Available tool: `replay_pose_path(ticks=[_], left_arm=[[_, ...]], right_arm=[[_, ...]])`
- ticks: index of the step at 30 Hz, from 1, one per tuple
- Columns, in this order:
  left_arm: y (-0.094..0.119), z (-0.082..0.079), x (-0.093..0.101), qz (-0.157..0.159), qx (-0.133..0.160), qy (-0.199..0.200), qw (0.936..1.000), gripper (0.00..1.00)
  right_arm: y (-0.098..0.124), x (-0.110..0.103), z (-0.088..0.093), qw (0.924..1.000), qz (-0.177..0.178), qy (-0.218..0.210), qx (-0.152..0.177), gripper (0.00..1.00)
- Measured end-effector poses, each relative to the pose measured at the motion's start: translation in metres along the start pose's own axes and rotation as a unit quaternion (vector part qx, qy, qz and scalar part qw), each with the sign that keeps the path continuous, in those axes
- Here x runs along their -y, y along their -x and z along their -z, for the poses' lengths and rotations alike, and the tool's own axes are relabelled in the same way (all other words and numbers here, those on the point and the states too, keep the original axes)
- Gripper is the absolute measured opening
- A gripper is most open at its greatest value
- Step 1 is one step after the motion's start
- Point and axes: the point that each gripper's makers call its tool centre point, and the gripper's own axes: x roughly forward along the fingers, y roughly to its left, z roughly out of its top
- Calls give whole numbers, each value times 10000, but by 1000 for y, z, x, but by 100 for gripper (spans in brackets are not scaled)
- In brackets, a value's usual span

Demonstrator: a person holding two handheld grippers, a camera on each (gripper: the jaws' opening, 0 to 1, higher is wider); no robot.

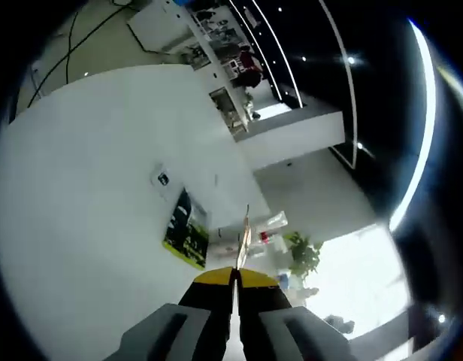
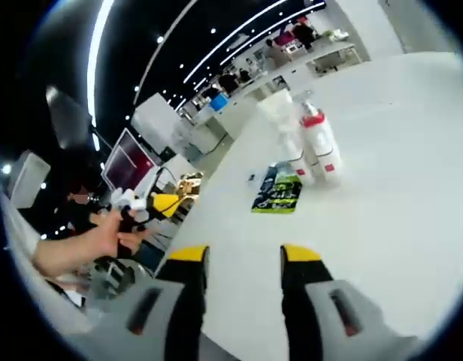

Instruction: Arrange the skincare products in the storage area until every visible bottle or jar stands upright without overlapping.

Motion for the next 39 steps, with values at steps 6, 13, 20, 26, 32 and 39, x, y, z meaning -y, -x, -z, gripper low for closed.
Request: replay_pose_path(ticks=[6, 13, 20, 26, 32, 39], left_arm=[[-25, -15, -17, -342, -70, -188, 9992, 1], [-47, -25, -41, -639, -219, -192, 9975, 1], [-58, -23, -62, -874, -349, -119, 9955, 1], [-66, -28, -75, -1002, -381, -62, 9942, 1], [-73, -26, -81, -1054, -543, -62, 9929, 1], [-77, -23, -95, -1210, -653, 45, 9905, 1]], right_arm=[[11, 27, -4, 9990, 385, 227, 57, 45], [21, 57, -1, 9949, 798, 617, -16, 48], [26, 71, 2, 9933, 935, 663, -115, 49], [28, 78, 7, 9930, 984, 631, -193, 49], [29, 84, 13, 9916, 1065, 668, -305, 49], [28, 85, 19, 9918, 1062, 603, -370, 49]])
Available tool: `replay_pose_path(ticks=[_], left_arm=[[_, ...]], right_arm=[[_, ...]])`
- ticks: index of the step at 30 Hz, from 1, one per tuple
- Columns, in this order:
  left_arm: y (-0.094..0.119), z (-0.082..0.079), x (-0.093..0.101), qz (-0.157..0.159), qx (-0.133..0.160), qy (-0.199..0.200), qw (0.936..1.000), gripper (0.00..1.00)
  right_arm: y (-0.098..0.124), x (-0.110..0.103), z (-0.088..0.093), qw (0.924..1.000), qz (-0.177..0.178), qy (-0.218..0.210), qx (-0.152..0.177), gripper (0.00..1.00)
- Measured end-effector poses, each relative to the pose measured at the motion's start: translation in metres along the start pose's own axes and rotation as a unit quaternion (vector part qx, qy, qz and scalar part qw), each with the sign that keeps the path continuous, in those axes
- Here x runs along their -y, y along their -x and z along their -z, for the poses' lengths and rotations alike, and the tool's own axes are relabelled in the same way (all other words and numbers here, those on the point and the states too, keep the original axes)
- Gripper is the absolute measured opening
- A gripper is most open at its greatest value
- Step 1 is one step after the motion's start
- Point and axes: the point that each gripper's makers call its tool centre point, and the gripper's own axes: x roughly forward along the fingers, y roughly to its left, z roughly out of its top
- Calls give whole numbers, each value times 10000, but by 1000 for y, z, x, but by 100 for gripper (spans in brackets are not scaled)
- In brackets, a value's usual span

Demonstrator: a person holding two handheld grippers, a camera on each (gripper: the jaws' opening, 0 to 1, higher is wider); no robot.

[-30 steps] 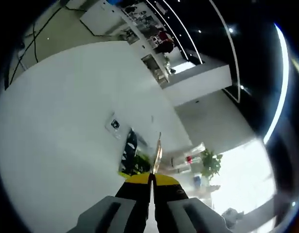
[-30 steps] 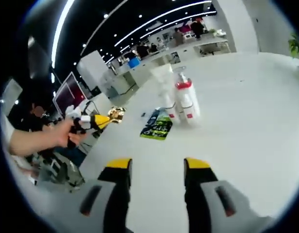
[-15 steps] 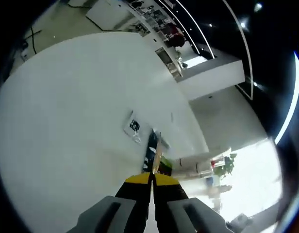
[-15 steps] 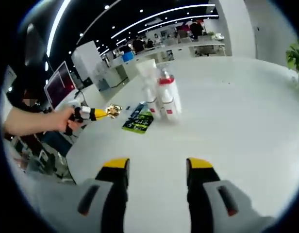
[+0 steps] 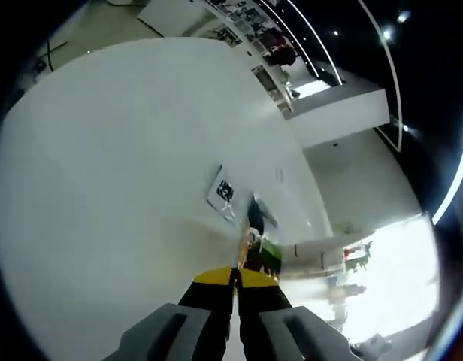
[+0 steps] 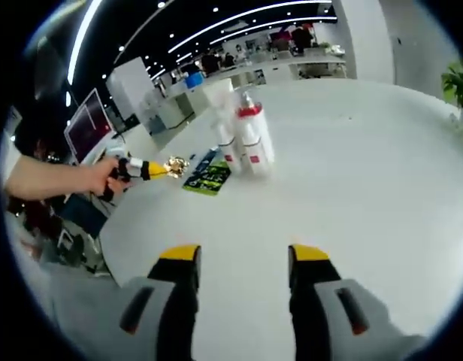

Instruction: Arrange the skincare products in the storage area until every visible bottle or jar stands upright without overlapping.

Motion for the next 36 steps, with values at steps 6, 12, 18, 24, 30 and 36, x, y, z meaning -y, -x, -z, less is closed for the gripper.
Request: replay_pose_path(ticks=[6, 12, 18, 24, 30, 36], left_arm=[[-5, 3, -9, -121, -29, 121, 9998, 1], [-8, 9, -18, -390, -193, -34, 9990, 1], [-10, 7, -24, -565, -273, -103, 9980, 1], [-10, 7, -29, -626, -299, -46, 9976, 2], [-8, 0, -28, -691, -168, -63, 9974, 4], [-5, -1, -28, -695, -175, -134, 9973, 7]], right_arm=[[1, 5, 7, 9999, 41, -71, -73, 48], [4, 12, 13, 9998, 104, -143, -121, 48], [3, 9, 15, 9997, 85, -176, -141, 47], [3, 2, 14, 9997, -5, -249, -60, 48], [4, 1, 15, 9997, -3, -249, -50, 48], [5, -2, 15, 9997, -9, -239, -43, 48]])
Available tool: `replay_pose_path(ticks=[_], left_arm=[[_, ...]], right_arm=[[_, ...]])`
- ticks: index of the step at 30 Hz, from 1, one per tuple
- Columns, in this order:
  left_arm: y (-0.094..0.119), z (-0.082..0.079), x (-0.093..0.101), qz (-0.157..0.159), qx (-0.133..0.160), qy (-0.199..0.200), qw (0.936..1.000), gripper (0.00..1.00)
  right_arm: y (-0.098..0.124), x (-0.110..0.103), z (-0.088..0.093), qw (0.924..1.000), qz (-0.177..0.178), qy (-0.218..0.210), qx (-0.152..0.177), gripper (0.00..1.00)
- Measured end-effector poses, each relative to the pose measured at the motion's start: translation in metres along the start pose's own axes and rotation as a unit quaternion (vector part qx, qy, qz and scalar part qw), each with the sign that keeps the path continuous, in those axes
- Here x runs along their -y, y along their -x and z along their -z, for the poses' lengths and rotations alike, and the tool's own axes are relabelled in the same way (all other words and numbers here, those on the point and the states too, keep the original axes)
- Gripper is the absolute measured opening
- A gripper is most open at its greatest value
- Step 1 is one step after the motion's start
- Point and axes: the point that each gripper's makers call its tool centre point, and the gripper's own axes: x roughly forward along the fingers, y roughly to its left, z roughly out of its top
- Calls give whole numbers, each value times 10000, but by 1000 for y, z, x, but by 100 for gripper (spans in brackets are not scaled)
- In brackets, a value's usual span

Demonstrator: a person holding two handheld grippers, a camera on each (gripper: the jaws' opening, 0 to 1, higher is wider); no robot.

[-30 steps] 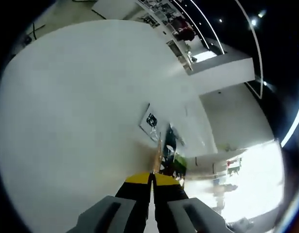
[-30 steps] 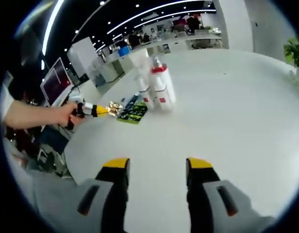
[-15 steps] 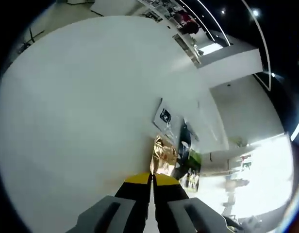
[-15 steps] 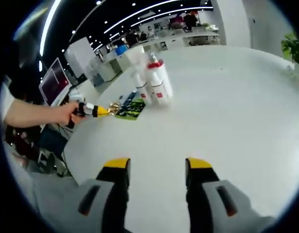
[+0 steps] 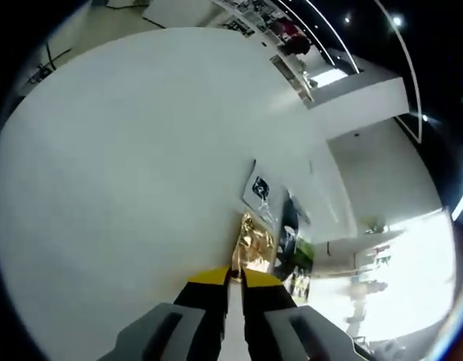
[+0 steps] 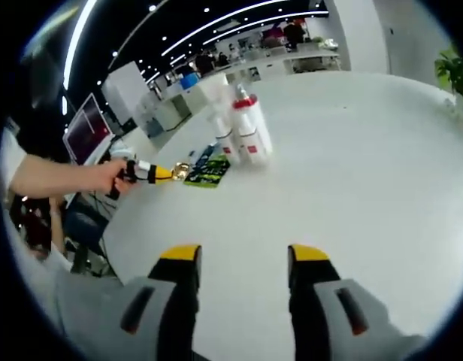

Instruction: Arrange the skincare products in the storage area until every visible bottle or jar stands upright without overlapping.

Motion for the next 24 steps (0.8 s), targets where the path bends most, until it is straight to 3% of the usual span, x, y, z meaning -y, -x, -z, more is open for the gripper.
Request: replay_pose_path(ticks=[7, 10, 13, 16, 19, 22, 24], left_arm=[[6, -4, -4, -76, 158, -72, 9998, 13], [12, -16, -7, -283, 451, -327, 9980, 19], [12, -21, 14, 94, 544, -646, 9964, 17], [3, -12, 34, 413, 373, -954, 9939, 17], [-6, 3, 33, 329, 16, -1063, 9938, 17], [-12, 8, 26, 131, -16, -1234, 9923, 18], [-14, 10, 17, 34, -26, -1124, 9936, 17]], right_arm=[[1, -4, 3, 10000, -21, -10, -23, 48], [1, -4, 5, 10000, -20, -1, -27, 48], [2, -5, 7, 10000, -29, -41, -38, 48], [3, -6, 10, 10000, -27, -25, -61, 48], [4, -7, 11, 10000, -39, -64, -63, 48], [5, -7, 10, 9999, -43, -84, -45, 48], [6, -7, 11, 9999, -40, -89, -47, 48]])
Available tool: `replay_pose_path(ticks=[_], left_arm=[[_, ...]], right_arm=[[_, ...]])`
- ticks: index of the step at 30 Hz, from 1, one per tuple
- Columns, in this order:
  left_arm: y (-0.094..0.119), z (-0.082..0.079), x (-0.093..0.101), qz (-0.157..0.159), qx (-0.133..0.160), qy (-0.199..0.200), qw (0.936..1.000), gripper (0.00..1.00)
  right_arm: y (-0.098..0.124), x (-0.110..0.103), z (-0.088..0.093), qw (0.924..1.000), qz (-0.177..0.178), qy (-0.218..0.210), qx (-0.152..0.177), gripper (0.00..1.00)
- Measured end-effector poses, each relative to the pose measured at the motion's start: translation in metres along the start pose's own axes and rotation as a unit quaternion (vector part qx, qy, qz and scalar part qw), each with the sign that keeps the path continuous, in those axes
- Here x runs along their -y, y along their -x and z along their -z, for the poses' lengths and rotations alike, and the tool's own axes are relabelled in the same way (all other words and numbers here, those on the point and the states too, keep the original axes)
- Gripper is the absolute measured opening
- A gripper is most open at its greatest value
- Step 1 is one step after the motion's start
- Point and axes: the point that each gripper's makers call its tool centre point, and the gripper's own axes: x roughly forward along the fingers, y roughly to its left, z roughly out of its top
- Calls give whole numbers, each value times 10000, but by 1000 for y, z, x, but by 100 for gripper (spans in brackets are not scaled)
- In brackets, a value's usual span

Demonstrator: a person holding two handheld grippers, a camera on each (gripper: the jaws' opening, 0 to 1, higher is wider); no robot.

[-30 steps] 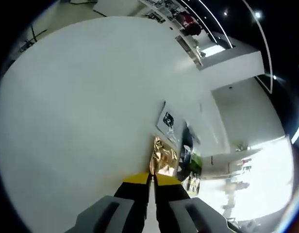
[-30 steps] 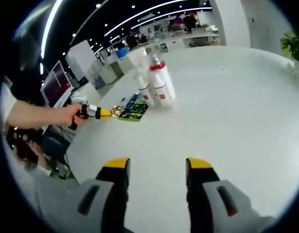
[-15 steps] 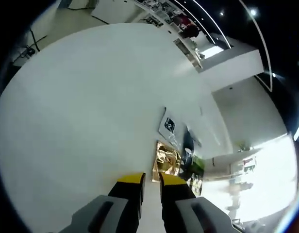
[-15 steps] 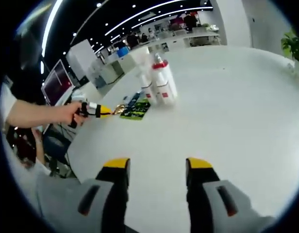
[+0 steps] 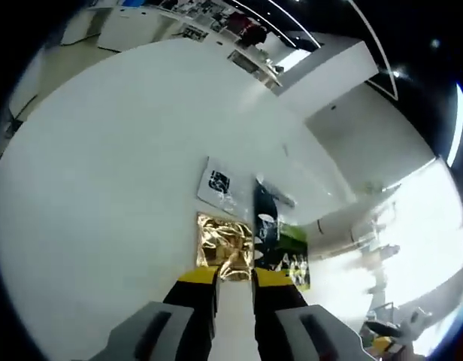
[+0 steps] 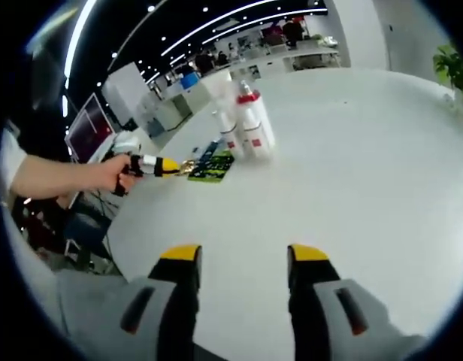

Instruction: Arrange the skincare products in the storage area until every visible bottle or jar stands upright without overlapping.

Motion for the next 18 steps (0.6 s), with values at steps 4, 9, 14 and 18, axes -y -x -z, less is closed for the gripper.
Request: replay_pose_path(ticks=[4, 9, 14, 18], left_arm=[[4, -4, 0, 28, 54, 114, 9999, 17], [8, -7, -8, -61, -9, 49, 10000, 18], [9, -5, -6, -60, -44, 91, 9999, 19], [9, -13, 5, -18, 153, -617, 9980, 18]], right_arm=[[2, 3, 3, 10000, 22, -47, -13, 48], [0, 4, 6, 9999, 14, -91, -46, 47], [-3, 0, 7, 9999, -38, -69, -74, 47], [-3, -2, 7, 9999, -69, -47, -95, 47]])
